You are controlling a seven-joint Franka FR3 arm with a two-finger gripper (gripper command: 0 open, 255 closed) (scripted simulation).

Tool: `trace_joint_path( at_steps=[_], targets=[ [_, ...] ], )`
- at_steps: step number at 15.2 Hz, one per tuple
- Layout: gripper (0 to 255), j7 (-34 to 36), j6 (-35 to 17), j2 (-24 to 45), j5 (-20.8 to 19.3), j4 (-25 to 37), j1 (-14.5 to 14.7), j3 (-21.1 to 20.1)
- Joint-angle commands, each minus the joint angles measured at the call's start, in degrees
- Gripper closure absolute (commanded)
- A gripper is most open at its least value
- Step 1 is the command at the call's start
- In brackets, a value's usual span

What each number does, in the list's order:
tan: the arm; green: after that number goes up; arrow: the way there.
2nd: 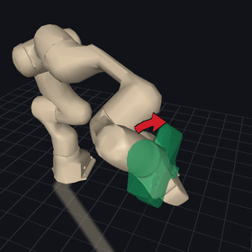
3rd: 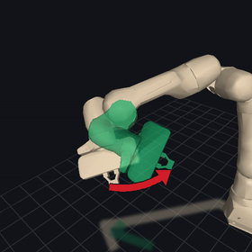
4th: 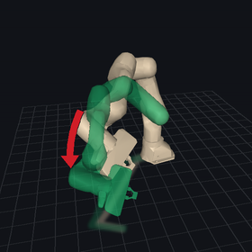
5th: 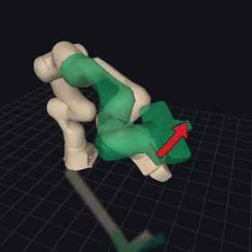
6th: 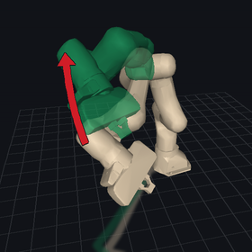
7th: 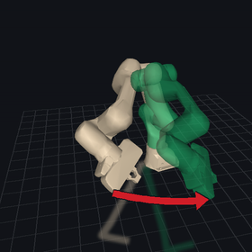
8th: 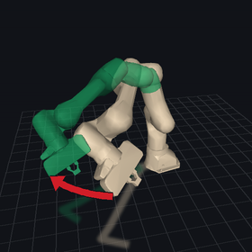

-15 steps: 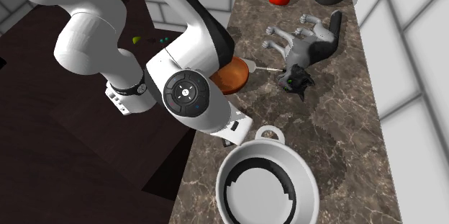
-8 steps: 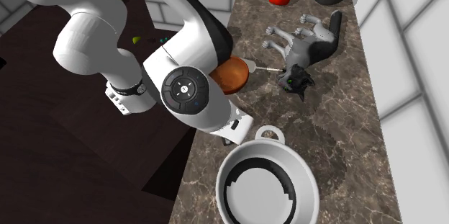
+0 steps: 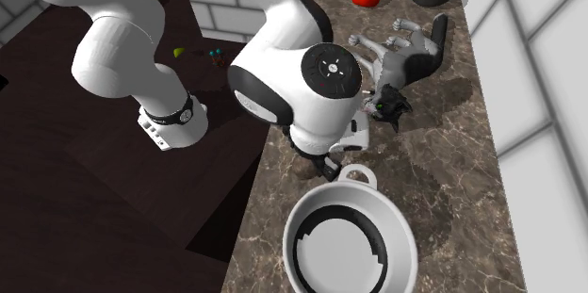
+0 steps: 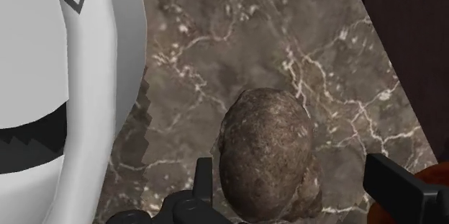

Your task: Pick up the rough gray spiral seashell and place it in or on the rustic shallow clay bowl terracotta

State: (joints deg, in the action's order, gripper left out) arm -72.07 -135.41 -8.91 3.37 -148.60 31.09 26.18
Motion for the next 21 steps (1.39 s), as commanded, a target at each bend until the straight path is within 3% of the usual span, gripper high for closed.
trace_joint_path(
  at_steps=[1,6,14,15,21],
  targets=[
    [0,-1.8,-0.2,1.7,-1.7,0.6,0.6,-0.5],
    [0,-3.9,-5.2,5.7,1.2,-0.8,1.3,-0.3],
    [0,-3.9,-5.2,5.7,1.2,-0.8,1.2,-0.4],
    [255,-3.9,-5.2,5.7,1.2,-0.8,1.2,-0.4],
    [255,-3.9,-5.2,5.7,1.2,-0.8,1.2,-0.4]
  ],
)
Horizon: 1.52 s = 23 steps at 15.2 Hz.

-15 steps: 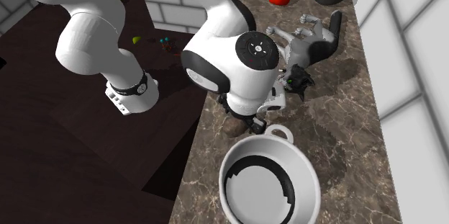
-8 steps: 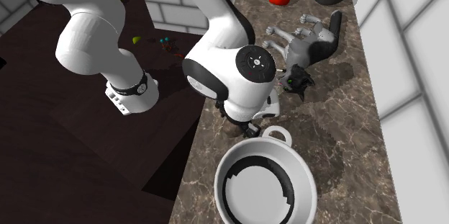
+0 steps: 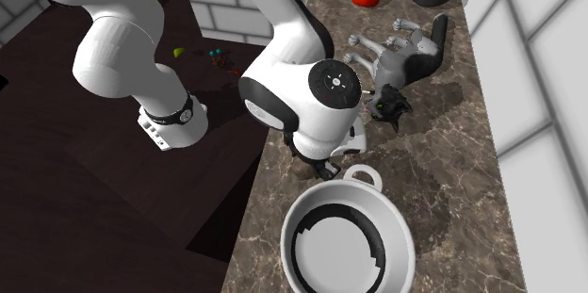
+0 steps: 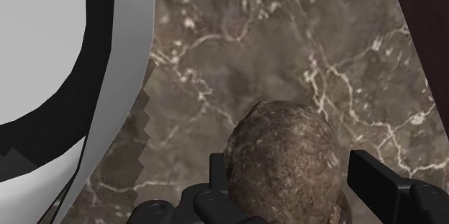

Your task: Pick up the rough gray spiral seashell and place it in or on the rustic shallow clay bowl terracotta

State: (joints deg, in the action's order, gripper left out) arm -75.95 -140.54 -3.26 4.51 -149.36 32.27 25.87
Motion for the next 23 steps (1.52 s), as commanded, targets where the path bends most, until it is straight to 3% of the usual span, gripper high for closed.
trace_joint_path(
  at_steps=[1,3,12,23],
  targets=[
    [255,0.0,0.0,0.0,0.0,0.0,0.1,-0.1],
    [255,0.0,-0.1,0.0,0.0,0.0,0.1,-0.1],
    [255,3.8,7.9,-7.0,-4.5,1.6,-0.9,-0.7],
    [255,6.6,17.6,-13.5,-7.2,5.2,-1.8,-2.1]
  ],
)
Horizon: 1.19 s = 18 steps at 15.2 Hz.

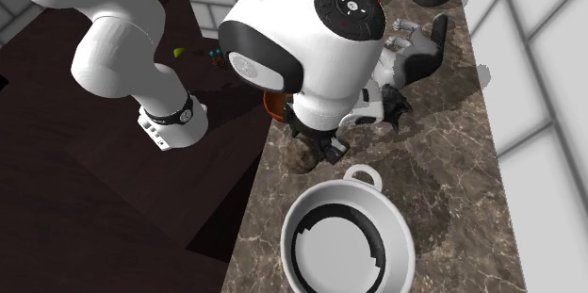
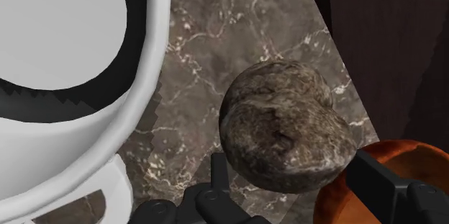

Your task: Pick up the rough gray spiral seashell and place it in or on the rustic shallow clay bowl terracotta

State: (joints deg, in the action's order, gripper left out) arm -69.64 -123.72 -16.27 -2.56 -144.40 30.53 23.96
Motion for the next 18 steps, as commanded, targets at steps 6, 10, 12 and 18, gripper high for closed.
trace_joint_path(
  at_steps=[6,10,12,18],
  targets=[
    [255,1.2,5.9,-3.2,-0.8,2.9,-0.3,-0.9],
    [255,1.7,8.6,-4.4,-1.0,4.5,-0.4,-1.3],
    [255,4.7,9.1,-7.4,-1.0,2.0,0.2,-3.5],
    [255,13.4,10.8,-15.4,1.0,-4.0,2.8,-10.4]
  ],
)
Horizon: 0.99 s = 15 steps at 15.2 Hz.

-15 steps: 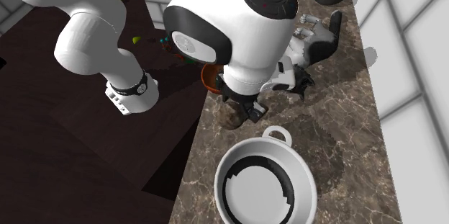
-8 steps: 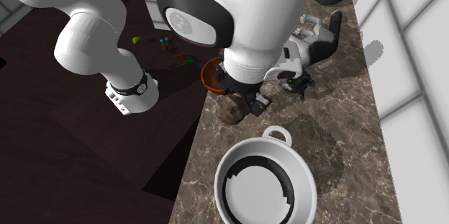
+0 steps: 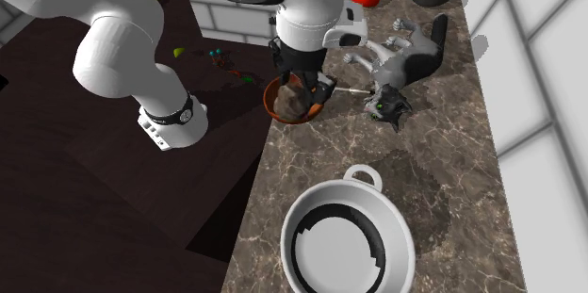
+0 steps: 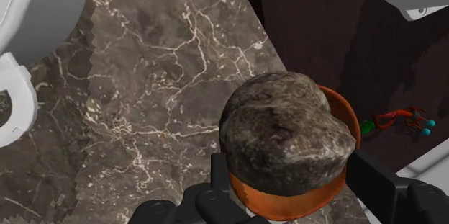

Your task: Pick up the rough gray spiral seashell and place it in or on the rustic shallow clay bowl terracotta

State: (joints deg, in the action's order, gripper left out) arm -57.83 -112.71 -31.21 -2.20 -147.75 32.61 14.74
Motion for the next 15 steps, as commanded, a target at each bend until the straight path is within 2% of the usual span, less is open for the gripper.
trace_joint_path(
  at_steps=[1,5,15],
  targets=[
    [255,3.0,0.1,-1.6,1.3,-1.4,1.3,-2.4],
    [255,9.1,1.3,-5.7,4.3,-3.9,4.0,-7.5],
    [255,8.1,-7.8,-2.2,4.5,-9.5,4.2,-6.9]
  ],
)
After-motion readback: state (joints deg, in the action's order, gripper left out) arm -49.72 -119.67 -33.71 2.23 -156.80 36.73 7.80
